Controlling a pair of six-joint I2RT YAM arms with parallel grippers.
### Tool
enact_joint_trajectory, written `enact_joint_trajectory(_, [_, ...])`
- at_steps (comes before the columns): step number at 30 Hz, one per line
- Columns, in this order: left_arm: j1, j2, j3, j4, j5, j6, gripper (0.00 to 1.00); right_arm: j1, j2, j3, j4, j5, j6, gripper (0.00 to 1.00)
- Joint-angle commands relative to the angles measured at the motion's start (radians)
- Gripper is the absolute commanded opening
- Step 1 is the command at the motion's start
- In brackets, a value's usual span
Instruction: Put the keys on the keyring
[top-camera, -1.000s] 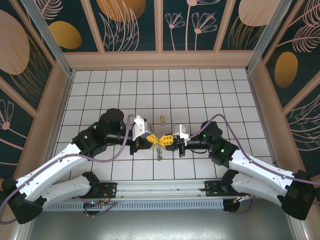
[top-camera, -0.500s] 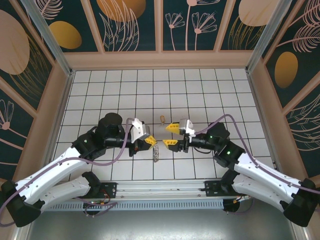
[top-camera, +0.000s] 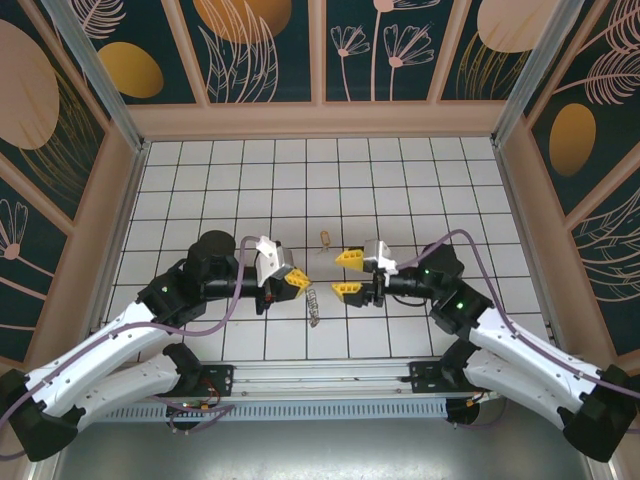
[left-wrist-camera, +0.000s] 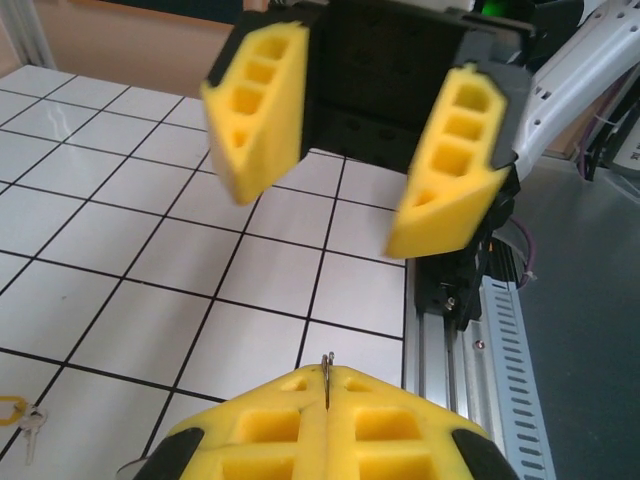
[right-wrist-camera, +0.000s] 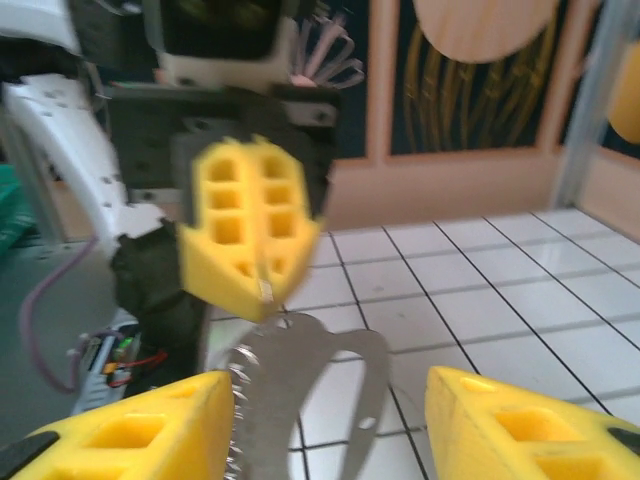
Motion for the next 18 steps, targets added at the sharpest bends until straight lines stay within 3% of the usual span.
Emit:
enact_joint_trajectory(1, [-0.002, 0.012, 0.015, 0.032, 0.064, 0.020, 0.00, 0.014, 0.001, -0.023, 0.098, -0.122, -0.017, 0.51])
enact_joint_trajectory(10, [-0.002, 0.016, 0.023, 0.034, 0.096, 0.022, 0.00, 0.044, 0.098, -0.008, 0.189, -0.138, -0.005, 0.38])
enact_joint_trajectory(18, [-0.001, 0.024, 0.020, 0.044, 0.090, 0.024, 0.00, 0.079, 0.187, 0.032, 0.186, -0.112, -0.021, 0.37])
